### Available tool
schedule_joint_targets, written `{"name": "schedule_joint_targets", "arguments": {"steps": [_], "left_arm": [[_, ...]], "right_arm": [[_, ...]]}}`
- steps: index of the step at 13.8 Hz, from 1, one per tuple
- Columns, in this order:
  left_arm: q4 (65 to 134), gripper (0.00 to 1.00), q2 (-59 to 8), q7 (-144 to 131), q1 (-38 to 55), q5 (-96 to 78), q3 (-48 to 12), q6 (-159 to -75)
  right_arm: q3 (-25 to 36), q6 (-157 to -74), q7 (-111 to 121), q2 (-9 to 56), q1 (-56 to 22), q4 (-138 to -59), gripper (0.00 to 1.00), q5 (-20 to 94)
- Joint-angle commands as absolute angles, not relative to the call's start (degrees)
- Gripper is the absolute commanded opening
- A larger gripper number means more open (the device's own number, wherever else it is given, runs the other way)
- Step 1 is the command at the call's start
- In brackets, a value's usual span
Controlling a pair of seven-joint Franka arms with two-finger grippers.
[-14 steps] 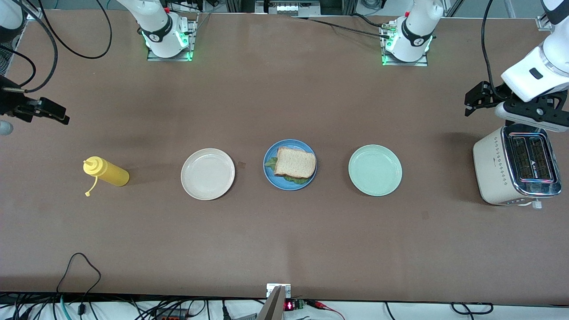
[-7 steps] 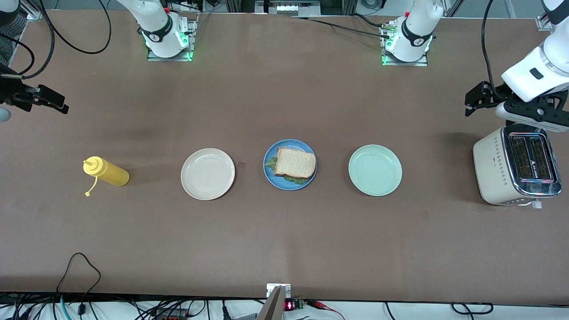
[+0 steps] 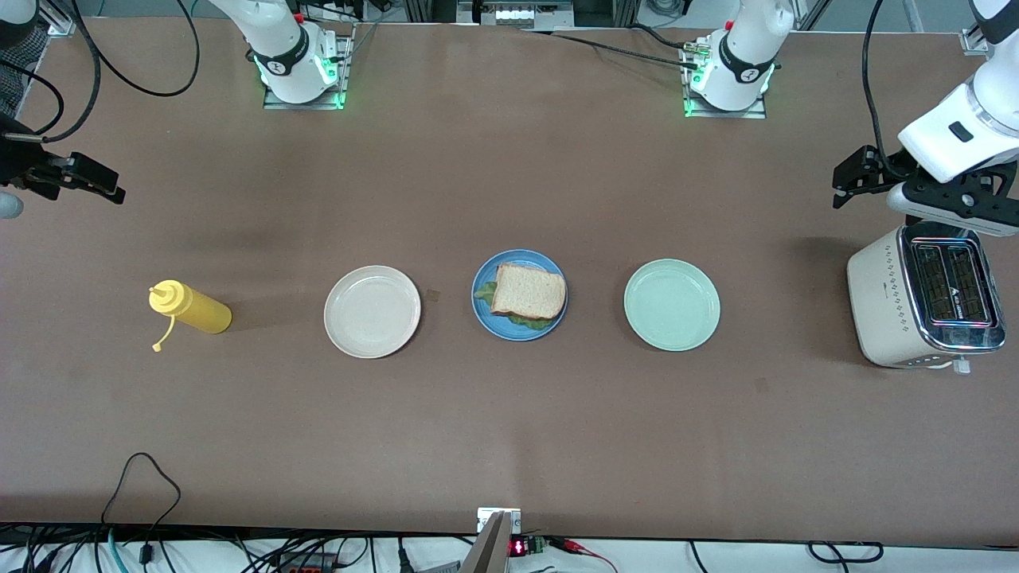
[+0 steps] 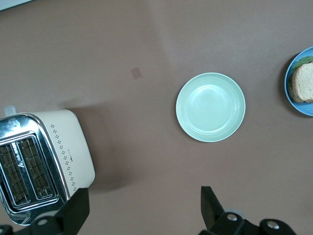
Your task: Make sandwich in blue plate with both arms
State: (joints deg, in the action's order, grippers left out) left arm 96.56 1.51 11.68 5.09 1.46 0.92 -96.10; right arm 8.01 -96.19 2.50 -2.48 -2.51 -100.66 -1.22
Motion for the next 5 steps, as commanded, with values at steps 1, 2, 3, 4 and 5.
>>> {"name": "schedule_joint_targets", "arguments": {"steps": [1, 2, 3, 4, 5], "left_arm": [[95.62, 1.0, 1.14, 11.34, 5.19, 1.76, 1.05, -96.06], [95.62, 1.0, 1.14, 11.34, 5.19, 1.76, 1.05, -96.06], [95.62, 1.0, 1.14, 11.34, 5.19, 1.84, 1.05, -95.98], [95.54, 1.0, 1.14, 11.34, 5.19, 1.76, 1.05, -95.98], [95.62, 1.0, 1.14, 11.16, 5.19, 1.67, 1.05, -95.98]], "right_arm": [[7.82, -96.94, 1.84, -3.69, -2.46, -101.51, 1.0, -1.32], [7.82, -96.94, 1.85, -3.78, -2.46, -101.51, 1.0, -1.32], [7.82, -96.94, 1.93, -3.78, -2.46, -101.51, 1.0, -1.32], [7.82, -96.77, 1.93, -3.78, -2.55, -101.51, 1.0, -1.32], [7.74, -96.59, 1.85, -3.78, -2.55, -101.51, 1.0, -1.32]]}}
